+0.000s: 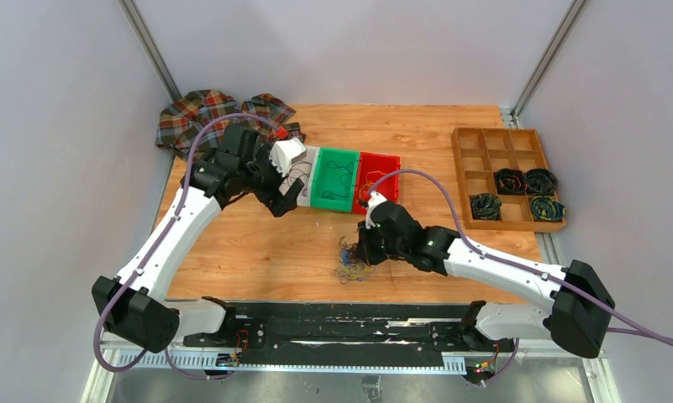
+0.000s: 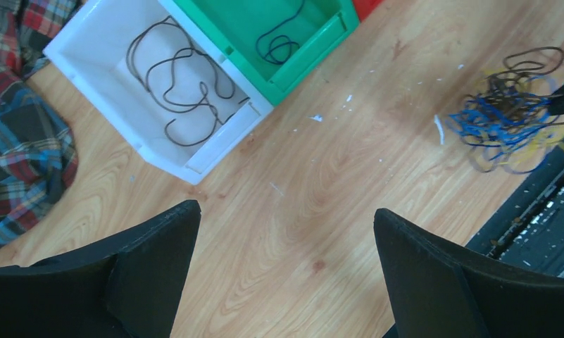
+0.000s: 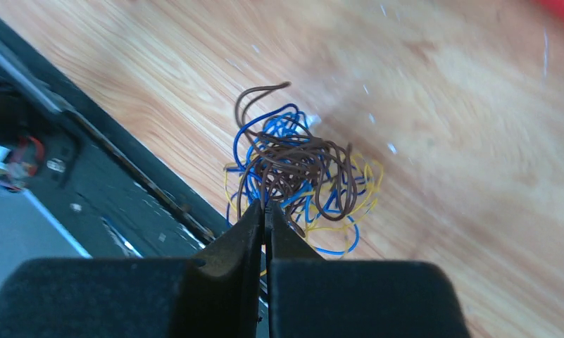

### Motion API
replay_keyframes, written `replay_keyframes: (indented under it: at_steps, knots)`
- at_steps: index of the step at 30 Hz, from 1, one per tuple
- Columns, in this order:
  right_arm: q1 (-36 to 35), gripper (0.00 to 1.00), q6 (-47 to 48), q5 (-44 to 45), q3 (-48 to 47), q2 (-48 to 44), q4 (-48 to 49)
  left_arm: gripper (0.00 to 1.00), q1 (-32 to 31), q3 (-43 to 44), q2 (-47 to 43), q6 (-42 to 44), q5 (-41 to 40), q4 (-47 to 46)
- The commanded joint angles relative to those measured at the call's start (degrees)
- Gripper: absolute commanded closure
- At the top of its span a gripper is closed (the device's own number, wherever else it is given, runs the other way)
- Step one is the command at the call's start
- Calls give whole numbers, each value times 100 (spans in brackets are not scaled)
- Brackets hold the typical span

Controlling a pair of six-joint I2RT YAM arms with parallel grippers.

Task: Untangle the cables
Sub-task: Untie the cable.

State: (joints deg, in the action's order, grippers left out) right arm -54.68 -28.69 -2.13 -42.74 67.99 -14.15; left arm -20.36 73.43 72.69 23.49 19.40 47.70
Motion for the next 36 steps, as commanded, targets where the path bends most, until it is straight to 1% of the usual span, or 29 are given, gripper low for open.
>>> replay_keyframes:
  at_steps: [1, 5, 9, 18, 22, 27, 31, 36]
  knots:
    - [60, 99, 187, -442, -497, 159, 416, 2, 23, -367, -167, 123, 664, 30]
    - [62, 100, 231, -653, -593, 266, 554, 0, 23, -672, -237, 297, 1450, 30]
    - [62, 99, 195, -892, -406, 273, 865, 6, -57, -772, -63, 399, 1914, 30]
    - [62, 99, 231, -1472, -481, 382, 1348, 15, -786, -964, 246, 558, 2557, 35]
    - [59, 99, 280, -1629, -463, 379, 1448, 19, -853, -965, 264, 613, 2697, 29]
    - [62, 100, 214, -2046, -434, 433, 1802, 23, -877, -958, 276, 652, 2994, 37]
    - [62, 99, 172, -2192, -417, 431, 1983, 34, -882, -943, 338, 640, 3082, 37]
    - [52, 99, 20, -2275, -246, 305, 2322, 52, -883, -943, 328, 631, 3171, 37]
